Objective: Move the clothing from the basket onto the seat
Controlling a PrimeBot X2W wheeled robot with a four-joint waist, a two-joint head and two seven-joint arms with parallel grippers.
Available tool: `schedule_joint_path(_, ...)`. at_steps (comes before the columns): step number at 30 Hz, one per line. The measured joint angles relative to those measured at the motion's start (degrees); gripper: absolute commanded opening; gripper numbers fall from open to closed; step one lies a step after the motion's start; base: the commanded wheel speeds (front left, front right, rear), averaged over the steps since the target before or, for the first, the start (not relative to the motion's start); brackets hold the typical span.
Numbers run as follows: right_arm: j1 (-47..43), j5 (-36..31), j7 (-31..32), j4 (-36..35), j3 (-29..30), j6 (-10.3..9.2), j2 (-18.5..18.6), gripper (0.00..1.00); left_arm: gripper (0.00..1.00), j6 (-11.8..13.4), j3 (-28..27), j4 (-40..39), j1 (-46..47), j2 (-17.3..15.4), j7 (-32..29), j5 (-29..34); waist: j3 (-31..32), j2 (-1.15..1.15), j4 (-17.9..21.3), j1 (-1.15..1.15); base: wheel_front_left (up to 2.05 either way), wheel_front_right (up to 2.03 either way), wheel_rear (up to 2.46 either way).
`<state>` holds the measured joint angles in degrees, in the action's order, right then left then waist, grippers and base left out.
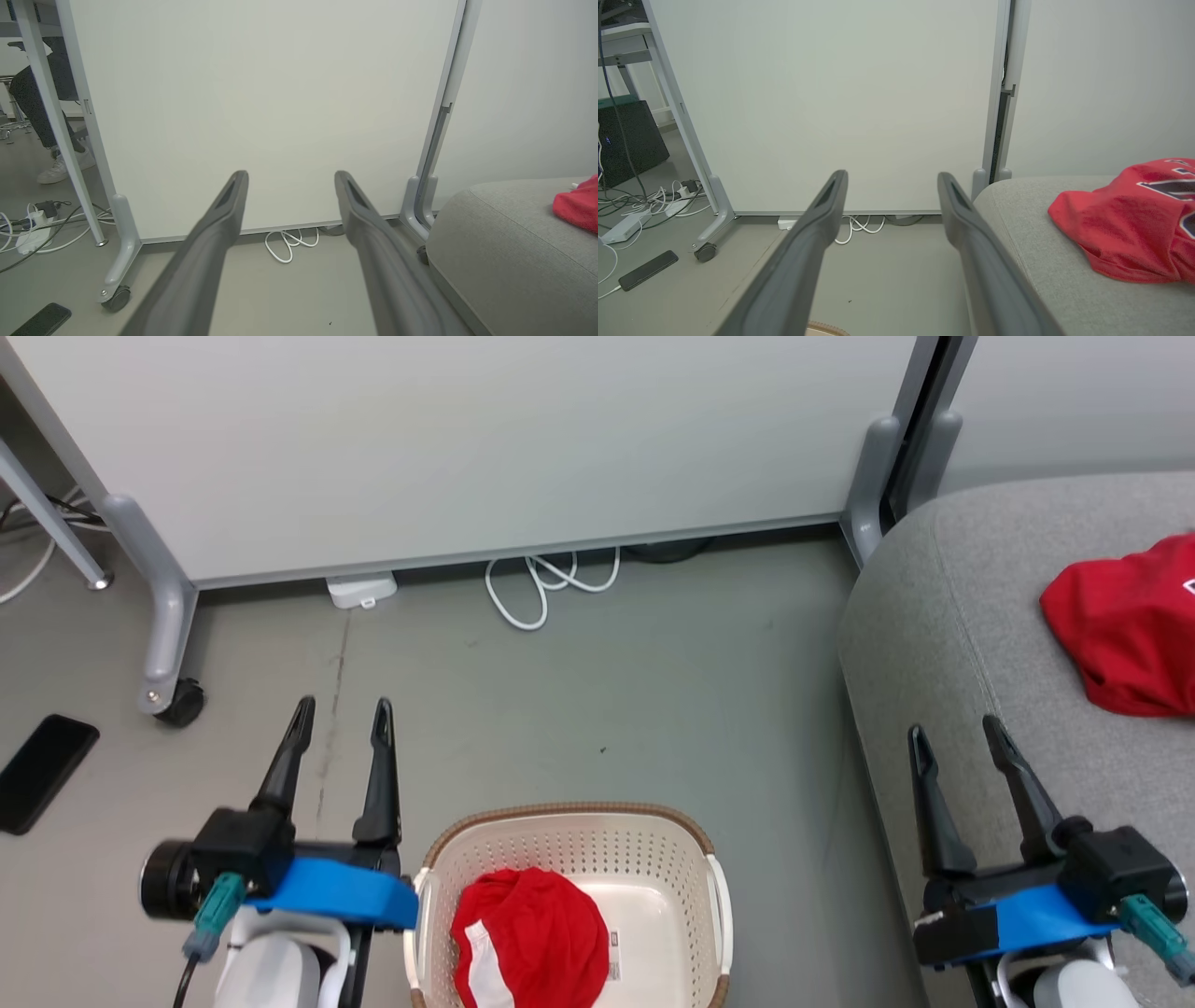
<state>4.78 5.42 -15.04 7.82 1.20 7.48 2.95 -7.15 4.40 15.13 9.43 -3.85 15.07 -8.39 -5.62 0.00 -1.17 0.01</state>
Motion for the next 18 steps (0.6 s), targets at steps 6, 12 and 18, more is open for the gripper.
schedule_joint_path(6, 3.09, -0.75, 0.01, -1.11, 0.18, 0.0, -0.01, 1.0, 1.0, -0.22, 6.53, 4.22, 6.52, -3.54, 0.01, -0.63, -2.99, 0.0, 0.82, 0.0, 0.0, 0.0, 0.0)
schedule_joint_path(12, 7.43, -1.03, 0.01, -2.32, 0.09, 0.01, 0.04, 1.0, 1.0, -0.24, 15.38, 10.42, 13.97, -7.59, 0.0, -2.75, -7.22, 0.0, 2.26, 0.01, 0.0, 0.0, 0.0)
schedule_joint_path(18, 11.61, -1.01, 0.01, -3.33, -0.82, 0.0, 0.13, 1.0, 1.0, -0.25, 24.32, 17.57, 20.05, -9.57, 0.01, -4.02, -12.02, 0.0, 4.43, 0.01, 0.0, 0.0, 0.0)
